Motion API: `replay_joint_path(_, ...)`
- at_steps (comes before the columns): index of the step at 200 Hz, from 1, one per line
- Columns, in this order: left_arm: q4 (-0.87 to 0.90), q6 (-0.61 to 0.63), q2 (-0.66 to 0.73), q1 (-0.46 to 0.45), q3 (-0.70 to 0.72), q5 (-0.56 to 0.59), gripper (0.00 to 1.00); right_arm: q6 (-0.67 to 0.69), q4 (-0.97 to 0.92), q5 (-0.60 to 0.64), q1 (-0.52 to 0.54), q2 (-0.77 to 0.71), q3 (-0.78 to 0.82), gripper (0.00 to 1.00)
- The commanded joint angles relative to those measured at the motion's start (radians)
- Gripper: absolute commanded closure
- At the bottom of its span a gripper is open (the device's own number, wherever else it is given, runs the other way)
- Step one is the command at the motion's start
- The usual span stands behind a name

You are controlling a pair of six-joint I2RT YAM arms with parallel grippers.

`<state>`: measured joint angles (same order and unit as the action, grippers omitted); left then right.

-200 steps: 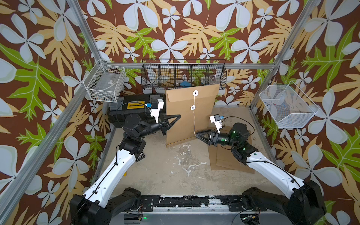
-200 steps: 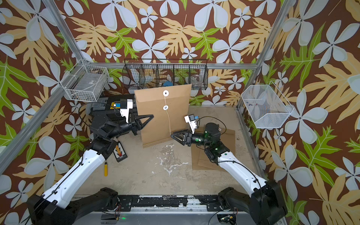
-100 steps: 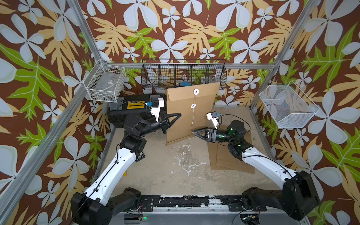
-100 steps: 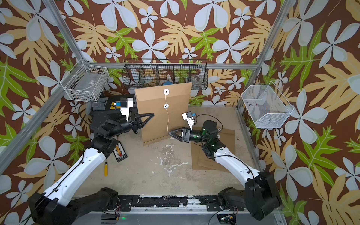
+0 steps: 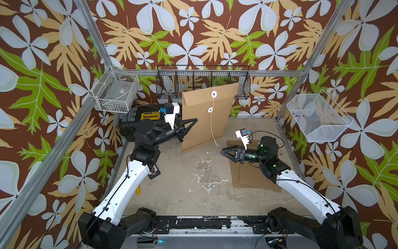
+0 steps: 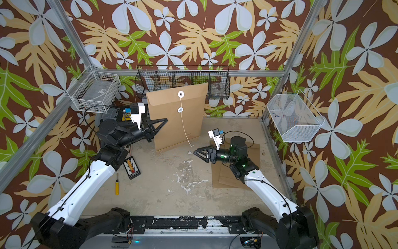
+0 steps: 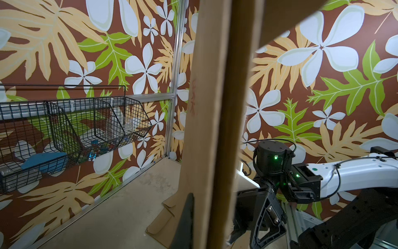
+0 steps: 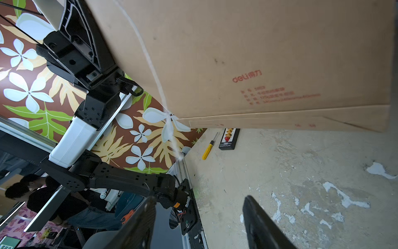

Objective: Close the mouth of the file bag
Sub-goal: Close the file bag.

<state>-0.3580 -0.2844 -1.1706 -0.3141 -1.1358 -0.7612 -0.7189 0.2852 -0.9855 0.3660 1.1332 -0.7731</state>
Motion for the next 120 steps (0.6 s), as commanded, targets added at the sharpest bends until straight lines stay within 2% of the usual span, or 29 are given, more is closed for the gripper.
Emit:
replay_joint_path(1,-0.083,-0.045,-0.001,0.001,0.012,-0.032,1.00,0.031,-0.007,0.025,-0.001,0.003,-0.030,0.37)
replay_joint_path(29,-0.107,-0.068,0.005,0.003,0.034,-0.049,1.00,0.068,-0.030,0.068,0.008,0.030,-0.091,0.39)
replay_joint_path(45,-0.131,-0.095,0.006,0.003,0.045,-0.058,1.00,0.153,-0.127,0.175,0.044,0.053,-0.153,0.42)
replay_joint_path(80,-0.202,-0.199,0.007,-0.001,0.063,-0.075,1.00,0.292,-0.184,0.462,0.184,0.097,-0.232,0.45)
replay_joint_path(120,-0.220,-0.237,0.030,-0.014,0.085,-0.084,1.00,0.350,-0.146,0.607,0.235,0.138,-0.258,0.48)
